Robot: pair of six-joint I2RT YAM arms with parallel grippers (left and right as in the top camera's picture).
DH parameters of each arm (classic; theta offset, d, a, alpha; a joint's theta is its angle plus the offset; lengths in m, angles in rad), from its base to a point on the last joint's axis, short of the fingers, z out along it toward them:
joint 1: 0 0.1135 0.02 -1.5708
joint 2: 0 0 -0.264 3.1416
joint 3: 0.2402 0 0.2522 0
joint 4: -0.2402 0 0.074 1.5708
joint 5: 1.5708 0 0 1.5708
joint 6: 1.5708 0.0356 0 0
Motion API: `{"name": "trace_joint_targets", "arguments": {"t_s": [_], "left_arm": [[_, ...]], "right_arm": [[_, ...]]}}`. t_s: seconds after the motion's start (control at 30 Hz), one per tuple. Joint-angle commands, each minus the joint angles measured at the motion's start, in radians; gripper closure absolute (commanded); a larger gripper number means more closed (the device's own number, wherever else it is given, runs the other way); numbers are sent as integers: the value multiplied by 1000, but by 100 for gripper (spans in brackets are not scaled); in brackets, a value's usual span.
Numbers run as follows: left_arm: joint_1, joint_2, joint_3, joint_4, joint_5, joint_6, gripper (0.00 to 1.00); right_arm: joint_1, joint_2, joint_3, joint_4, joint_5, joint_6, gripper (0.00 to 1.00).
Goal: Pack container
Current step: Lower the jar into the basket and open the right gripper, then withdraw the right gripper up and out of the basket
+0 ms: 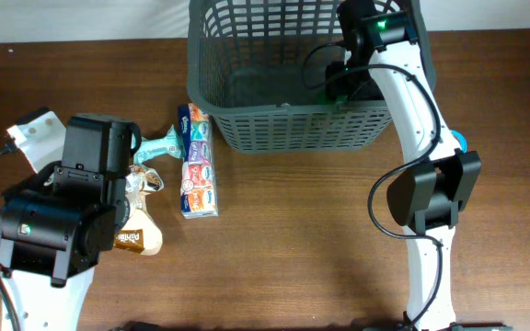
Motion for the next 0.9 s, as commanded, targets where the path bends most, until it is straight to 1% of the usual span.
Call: {"name": "trace_joint_targets", "arguments": {"t_s": [0.0, 0.1, 0.23, 0.33, 0.5, 0.53, 0.6, 0.7, 0.77, 0.87], "left_arm": [[5, 1, 10, -1, -21, -13, 0], [5, 1, 10, -1, -21, -13, 0], [5, 1, 10, -1, -21, -13, 0], [5, 1, 10, -1, -21, -13, 0], [5, 1, 10, -1, -21, -13, 1], [5, 1, 10, -1, -21, -13, 0], [5, 1, 10, -1, -21, -13, 0], [5, 1, 10, -1, -21, -13, 0], [5, 1, 10, -1, -21, -13, 0], [5, 1, 10, -1, -21, -13, 0]], "right_arm": [[-2, -5, -3, 3, 15, 5, 27], [-2, -5, 4, 3, 15, 5, 26], [-2, -5, 76, -9, 14, 4, 20], [-2, -5, 183, -36, 4, -4, 18], [-2, -5, 424, -103, 5, -4, 14], [-2, -5, 479, -118, 5, -4, 12], [-7, -6, 577, -147, 5, -3, 2], [-28, -8, 697, -201, 10, 24, 1], [-74, -56, 690, -232, 7, 86, 1], [-149, -99, 692, -264, -21, 127, 1]]}}
